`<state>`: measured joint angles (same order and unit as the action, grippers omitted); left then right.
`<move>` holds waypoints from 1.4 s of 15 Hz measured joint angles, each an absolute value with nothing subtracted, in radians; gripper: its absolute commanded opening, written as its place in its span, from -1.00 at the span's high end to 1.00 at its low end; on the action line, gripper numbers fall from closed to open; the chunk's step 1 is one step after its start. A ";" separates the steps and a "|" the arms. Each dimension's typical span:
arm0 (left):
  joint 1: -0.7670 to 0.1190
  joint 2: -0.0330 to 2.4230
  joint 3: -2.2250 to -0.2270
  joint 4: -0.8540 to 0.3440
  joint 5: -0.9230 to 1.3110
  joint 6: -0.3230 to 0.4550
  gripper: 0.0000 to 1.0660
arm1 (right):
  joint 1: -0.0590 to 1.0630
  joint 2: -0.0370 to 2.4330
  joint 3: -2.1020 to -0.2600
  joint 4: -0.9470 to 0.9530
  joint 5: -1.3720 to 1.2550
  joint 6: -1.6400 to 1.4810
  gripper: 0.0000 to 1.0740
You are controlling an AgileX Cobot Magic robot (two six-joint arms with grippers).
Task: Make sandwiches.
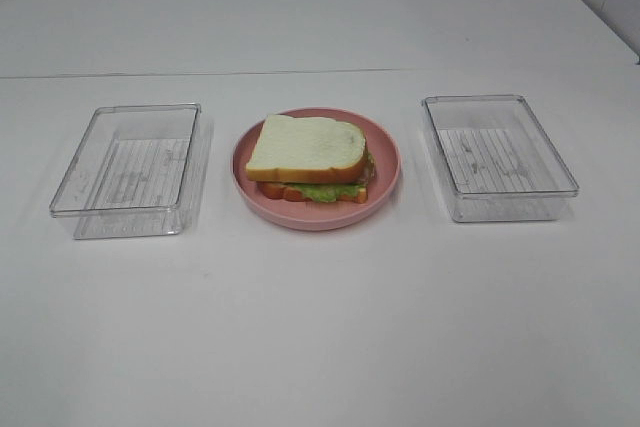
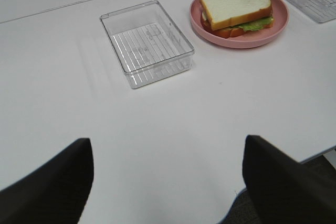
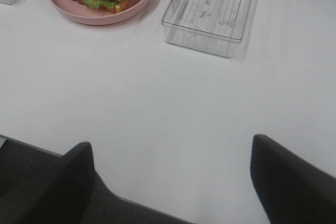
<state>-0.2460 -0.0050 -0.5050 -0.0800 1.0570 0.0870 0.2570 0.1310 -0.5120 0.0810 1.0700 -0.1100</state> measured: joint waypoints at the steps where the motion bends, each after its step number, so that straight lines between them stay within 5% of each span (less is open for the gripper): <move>1: -0.246 -0.005 -0.505 -0.080 1.057 0.087 -0.41 | 0.257 0.131 -0.512 0.081 1.069 -0.110 -0.42; 9: -0.238 -0.005 -0.505 -0.080 1.057 0.087 -0.41 | 0.240 0.123 -0.512 0.083 1.069 -0.110 -0.42; 13: -0.049 -0.005 -0.505 -0.080 1.057 0.087 -0.41 | 0.070 0.123 -0.512 0.087 1.069 -0.110 -0.42; 21: -0.002 -0.005 -0.505 -0.080 1.057 0.087 -0.41 | -0.020 -0.001 -0.512 0.090 1.068 -0.110 -0.42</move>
<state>-0.0020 -0.0050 -0.5050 -0.0800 1.0570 0.0870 -0.0200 -0.0010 -0.5120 0.0900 1.0680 -0.1100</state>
